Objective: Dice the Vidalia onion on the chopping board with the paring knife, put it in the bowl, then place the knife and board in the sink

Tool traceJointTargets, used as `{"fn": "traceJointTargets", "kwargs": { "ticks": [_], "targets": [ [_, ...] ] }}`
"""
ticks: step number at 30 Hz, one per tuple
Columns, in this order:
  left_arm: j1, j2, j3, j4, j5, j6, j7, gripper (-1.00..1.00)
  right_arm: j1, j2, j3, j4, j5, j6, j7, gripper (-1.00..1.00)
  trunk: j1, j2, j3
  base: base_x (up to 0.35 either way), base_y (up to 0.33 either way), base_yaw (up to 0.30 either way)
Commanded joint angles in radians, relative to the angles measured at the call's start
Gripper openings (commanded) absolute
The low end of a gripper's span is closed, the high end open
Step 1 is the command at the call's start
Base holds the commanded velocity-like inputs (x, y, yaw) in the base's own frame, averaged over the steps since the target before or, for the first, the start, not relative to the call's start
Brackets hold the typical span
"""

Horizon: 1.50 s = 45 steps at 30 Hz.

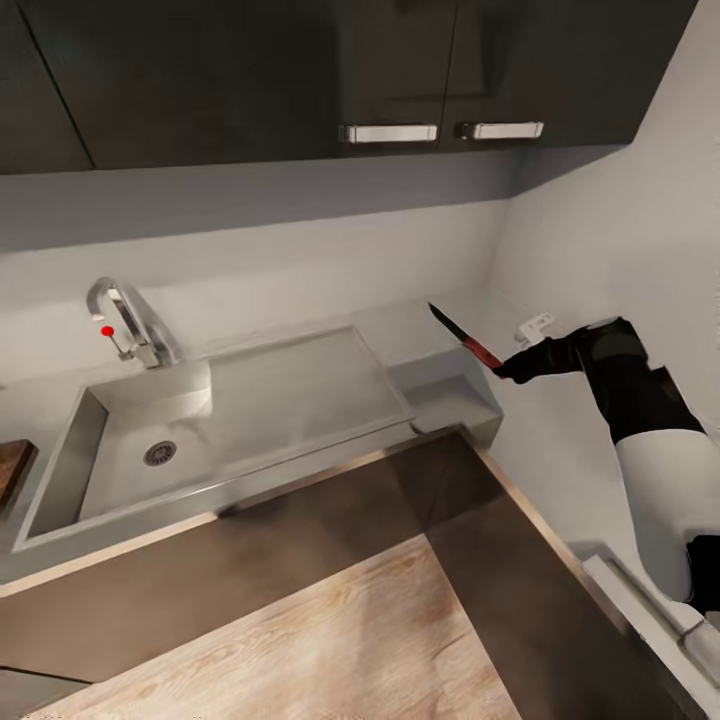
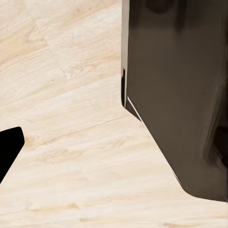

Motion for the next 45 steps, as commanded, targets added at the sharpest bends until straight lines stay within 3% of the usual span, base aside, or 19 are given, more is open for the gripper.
{"fn": "traceJointTargets", "kwargs": {
  "ticks": [1, 5, 11, 21, 27, 35, 39, 45],
  "targets": [
    [-0.002, -0.001, -0.009, 0.004, 0.017, -0.03, 0.0, 1.0, -0.001, 0.0, 0.002, -0.01, 0.007, 0.019, 0.007, -1.0, 0.0, -0.002, 0.0, -0.33, 0.083, 0.0],
    [-0.002, -0.007, -0.009, 0.005, 0.065, -0.105, 0.001, 1.0, -0.001, 0.009, 0.003, -0.046, 0.008, 0.062, 0.007, -1.0, 0.0, -0.002, 0.006, -0.33, 0.085, 0.0],
    [-0.002, -0.005, -0.007, 0.005, 0.112, -0.127, 0.002, 1.0, -0.001, 0.026, 0.004, -0.09, 0.014, 0.076, -0.009, -1.0, 0.0, -0.002, 0.016, -0.33, 0.077, 0.0],
    [-0.002, -0.001, -0.006, 0.005, 0.127, -0.129, 0.002, 1.0, -0.001, 0.032, 0.004, -0.094, 0.014, 0.076, -0.197, -1.0, 0.0, -0.002, 0.031, -0.33, 0.009, 0.0],
    [-0.002, -0.001, -0.006, 0.005, 0.139, -0.129, 0.002, 1.0, -0.001, 0.089, 0.005, -0.099, 0.014, 0.077, -0.327, -1.0, 0.0, -0.002, 0.041, -0.312, 0.067, 0.0],
    [-0.002, -0.001, -0.006, 0.005, 0.14, -0.129, 0.005, 1.0, -0.001, 0.225, 0.011, -0.104, 0.016, 0.075, -0.597, -1.0, 0.0, -0.002, 0.053, -0.221, 0.169, 0.0],
    [-0.002, -0.001, -0.006, 0.005, 0.14, -0.129, 0.006, 1.0, -0.001, 0.246, 0.015, -0.104, 0.015, 0.075, -0.625, -1.0, 0.0, -0.002, 0.06, -0.104, 0.203, 0.0],
    [-0.002, -0.001, -0.006, 0.005, 0.14, -0.129, 0.006, 1.0, -0.001, 0.252, 0.023, -0.104, 0.013, 0.075, -0.631, -1.0, 0.0, -0.002, 0.069, -0.059, 0.247, 0.0]
  ]
}}
